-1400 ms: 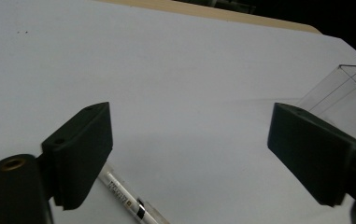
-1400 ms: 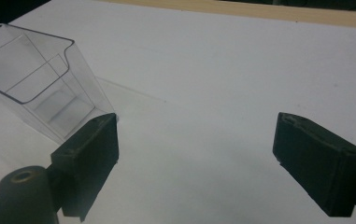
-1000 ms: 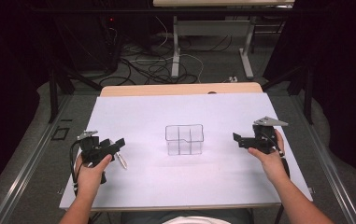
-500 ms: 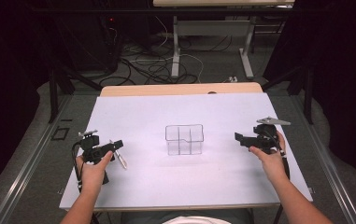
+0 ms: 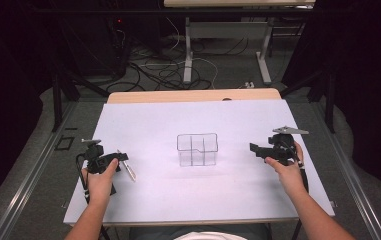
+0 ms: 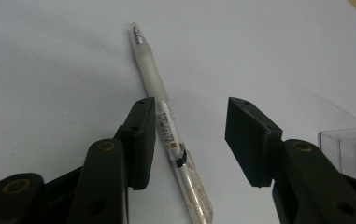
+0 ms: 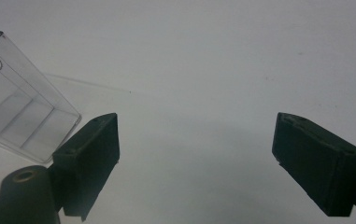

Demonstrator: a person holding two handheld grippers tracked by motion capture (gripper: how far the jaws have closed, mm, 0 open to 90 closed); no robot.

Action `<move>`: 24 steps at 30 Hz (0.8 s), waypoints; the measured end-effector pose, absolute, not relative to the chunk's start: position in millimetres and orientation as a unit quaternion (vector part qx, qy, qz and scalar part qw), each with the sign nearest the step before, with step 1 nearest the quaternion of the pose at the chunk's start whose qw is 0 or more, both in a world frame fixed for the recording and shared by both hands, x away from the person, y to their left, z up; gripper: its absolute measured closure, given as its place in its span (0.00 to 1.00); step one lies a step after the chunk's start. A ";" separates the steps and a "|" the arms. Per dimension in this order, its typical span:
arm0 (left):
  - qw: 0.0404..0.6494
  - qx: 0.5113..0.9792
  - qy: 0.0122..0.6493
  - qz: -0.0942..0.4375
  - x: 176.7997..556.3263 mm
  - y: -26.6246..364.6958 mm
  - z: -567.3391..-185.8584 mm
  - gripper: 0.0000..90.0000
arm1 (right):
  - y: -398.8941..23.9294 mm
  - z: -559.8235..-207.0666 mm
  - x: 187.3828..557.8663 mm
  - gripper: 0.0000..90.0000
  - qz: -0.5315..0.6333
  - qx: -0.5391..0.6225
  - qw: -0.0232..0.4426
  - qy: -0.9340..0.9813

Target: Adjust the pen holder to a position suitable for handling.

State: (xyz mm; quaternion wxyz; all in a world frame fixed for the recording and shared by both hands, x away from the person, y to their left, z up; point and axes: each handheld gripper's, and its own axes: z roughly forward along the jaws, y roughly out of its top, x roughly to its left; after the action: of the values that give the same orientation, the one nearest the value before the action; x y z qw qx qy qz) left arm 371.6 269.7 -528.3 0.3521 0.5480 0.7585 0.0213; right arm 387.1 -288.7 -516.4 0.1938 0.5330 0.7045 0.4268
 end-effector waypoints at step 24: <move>0.314 0.530 0.788 0.005 403.7 279.7 -531.0 0.70 | -291.5 -518.2 388.0 0.17 0.429 0.539 0.185 0.700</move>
State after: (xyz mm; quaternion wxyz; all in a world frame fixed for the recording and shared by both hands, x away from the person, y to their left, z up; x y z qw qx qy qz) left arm 403.7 279.7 -531.0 0.3140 0.5301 0.7876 0.0048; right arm 388.0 -291.5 -518.2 0.1853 0.5393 0.7004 0.4292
